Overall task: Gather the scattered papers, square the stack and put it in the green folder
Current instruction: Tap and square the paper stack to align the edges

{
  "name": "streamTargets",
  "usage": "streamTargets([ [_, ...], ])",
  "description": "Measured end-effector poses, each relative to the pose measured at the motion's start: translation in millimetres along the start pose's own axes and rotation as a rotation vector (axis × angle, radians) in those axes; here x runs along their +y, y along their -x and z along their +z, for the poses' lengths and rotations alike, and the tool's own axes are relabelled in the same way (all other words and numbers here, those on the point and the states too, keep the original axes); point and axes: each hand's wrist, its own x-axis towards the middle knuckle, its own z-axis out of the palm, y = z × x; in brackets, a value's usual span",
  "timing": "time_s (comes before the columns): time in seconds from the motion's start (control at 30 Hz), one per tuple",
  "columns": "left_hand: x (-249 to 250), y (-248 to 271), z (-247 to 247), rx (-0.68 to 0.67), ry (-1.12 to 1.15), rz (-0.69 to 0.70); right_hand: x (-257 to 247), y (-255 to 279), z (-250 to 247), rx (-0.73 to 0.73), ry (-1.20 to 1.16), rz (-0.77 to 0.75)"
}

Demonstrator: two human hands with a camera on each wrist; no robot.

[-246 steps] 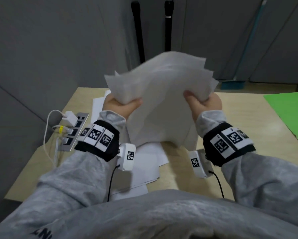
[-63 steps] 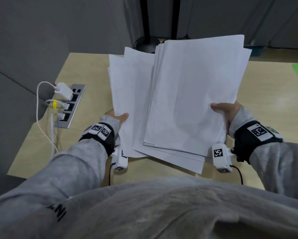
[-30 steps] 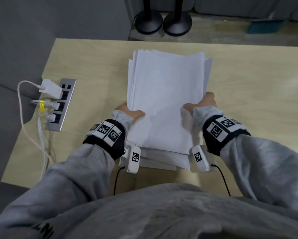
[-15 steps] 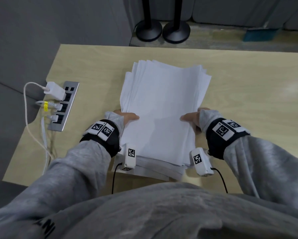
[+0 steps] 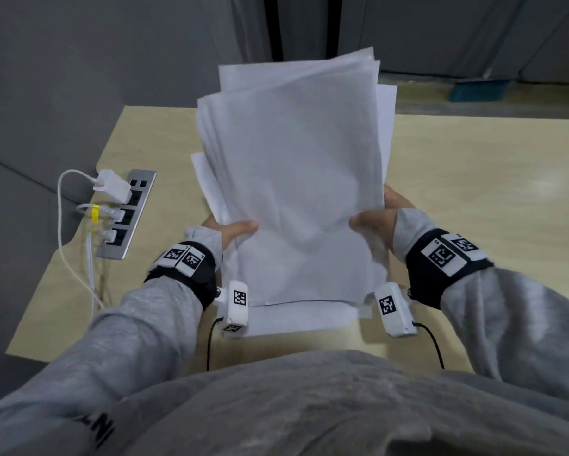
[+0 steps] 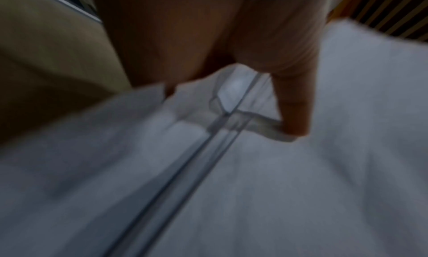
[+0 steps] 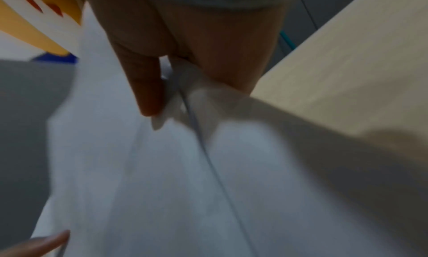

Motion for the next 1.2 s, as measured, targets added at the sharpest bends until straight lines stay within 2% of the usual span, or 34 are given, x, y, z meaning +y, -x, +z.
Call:
streamTargets([
  [0.1, 8, 12, -20, 0.126, -0.11, 0.06, -19, 13, -5, -0.026, -0.061, -0.097],
  [0.13, 18, 22, -28, 0.146, -0.051, 0.073, -25, 17, -7, -0.02, -0.047, -0.132],
  [0.2, 38, 41, -42, 0.157, 0.044, 0.191, -38, 24, -9, 0.038, 0.034, -0.216],
  [0.27, 61, 62, -49, 0.247, 0.126, 0.239, -47, 31, -11, 0.101, 0.069, -0.306],
  [0.4, 90, 91, -55, 0.354, 0.347, 0.443, -60, 48, -10, 0.253, -0.04, -0.473],
  [0.5, 97, 109, -61, 0.34, 0.414, 0.536, -66, 61, -13, 0.385, -0.131, -0.57],
  [0.6, 92, 121, -58, 0.262, 0.449, 0.611, -66, 67, -17, 0.447, -0.117, -0.574],
  [0.7, 89, 128, -43, 0.189, 0.367, 0.644, -65, 71, -14, 0.447, -0.109, -0.543],
  [0.83, 99, 136, -31, 0.203, 0.421, 0.674, -75, 75, 2, 0.418, -0.09, -0.562],
  [0.97, 101, 141, -44, 0.272, 0.545, 0.735, -86, 88, 5, 0.513, -0.298, -0.738],
  [1.07, 99, 141, -55, 0.249, 0.56, 0.882, -85, 93, -5, 0.548, -0.277, -0.795],
  [1.2, 99, 145, -55, 0.19, 0.532, 0.974, -88, 96, -10, 0.55, -0.223, -0.873],
])
